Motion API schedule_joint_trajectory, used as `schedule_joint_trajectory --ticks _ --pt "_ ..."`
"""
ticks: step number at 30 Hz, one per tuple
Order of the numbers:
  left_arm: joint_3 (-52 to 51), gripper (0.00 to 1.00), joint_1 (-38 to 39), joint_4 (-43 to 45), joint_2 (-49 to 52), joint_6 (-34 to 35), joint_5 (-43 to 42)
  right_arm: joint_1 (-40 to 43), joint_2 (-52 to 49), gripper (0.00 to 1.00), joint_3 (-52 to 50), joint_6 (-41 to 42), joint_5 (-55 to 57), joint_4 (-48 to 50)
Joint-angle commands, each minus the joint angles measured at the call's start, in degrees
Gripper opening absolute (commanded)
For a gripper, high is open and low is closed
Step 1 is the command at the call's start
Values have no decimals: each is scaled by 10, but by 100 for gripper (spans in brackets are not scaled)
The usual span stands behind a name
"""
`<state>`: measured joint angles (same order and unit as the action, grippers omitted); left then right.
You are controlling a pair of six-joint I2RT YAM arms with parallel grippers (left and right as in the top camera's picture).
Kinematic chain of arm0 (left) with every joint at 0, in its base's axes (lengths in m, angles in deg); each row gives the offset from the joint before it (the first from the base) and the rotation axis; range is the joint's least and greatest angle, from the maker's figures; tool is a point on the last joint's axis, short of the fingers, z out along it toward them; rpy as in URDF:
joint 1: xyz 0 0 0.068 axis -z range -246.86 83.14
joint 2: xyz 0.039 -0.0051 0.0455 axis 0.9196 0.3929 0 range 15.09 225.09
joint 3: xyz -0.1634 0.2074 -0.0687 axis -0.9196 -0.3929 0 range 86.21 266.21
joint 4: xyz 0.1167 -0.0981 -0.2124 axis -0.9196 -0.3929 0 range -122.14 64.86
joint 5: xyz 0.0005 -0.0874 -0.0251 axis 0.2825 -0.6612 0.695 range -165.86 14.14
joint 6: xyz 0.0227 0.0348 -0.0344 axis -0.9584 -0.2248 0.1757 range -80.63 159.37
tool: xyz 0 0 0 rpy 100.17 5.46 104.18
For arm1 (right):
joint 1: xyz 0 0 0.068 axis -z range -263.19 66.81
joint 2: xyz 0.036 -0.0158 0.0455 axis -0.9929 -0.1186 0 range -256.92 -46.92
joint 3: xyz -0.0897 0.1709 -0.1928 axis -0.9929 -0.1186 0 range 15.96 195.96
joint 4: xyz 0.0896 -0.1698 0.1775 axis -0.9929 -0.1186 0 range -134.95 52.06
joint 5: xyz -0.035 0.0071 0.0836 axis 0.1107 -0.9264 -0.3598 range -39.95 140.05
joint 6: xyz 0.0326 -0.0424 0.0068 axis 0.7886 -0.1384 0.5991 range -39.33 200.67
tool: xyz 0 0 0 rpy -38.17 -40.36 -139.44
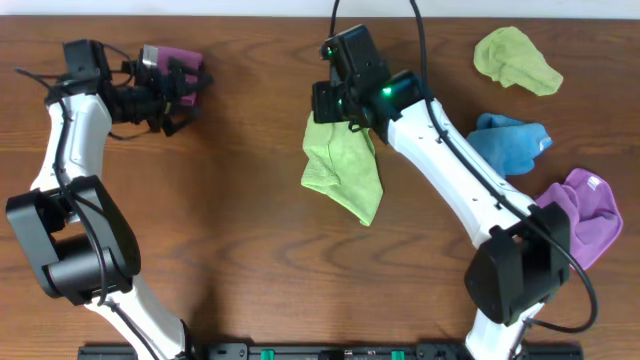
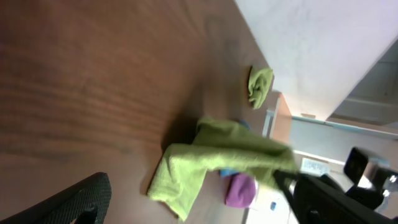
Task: Fold the cloth
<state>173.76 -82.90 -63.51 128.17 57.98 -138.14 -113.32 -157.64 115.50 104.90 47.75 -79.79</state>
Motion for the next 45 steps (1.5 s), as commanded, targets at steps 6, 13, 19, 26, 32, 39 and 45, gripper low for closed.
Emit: schedule_joint_trajectory --ticks 6,13,19,26,32,39,45 --pt "-64 95 12 -4 1 -26 -13 9 13 44 5 36 134 -2" --pt "-74 95 12 -4 1 -51 -19 10 35 68 5 27 42 -53" --pt "-74 95 6 -4 1 -68 -16 15 52 72 5 25 -62 -127" --pt "-73 95 -8 -2 0 -71 -19 19 46 68 -93 10 -132 -98" --pt "-73 95 -19 -4 -19 -94 -19 42 46 64 -212 19 -181 41" --pt "-73 95 -19 -4 -47 -110 -18 59 36 59 -242 30 -183 111" --pt "-73 95 -19 -9 -47 -110 -19 59 -14 57 -242 43 -192 145"
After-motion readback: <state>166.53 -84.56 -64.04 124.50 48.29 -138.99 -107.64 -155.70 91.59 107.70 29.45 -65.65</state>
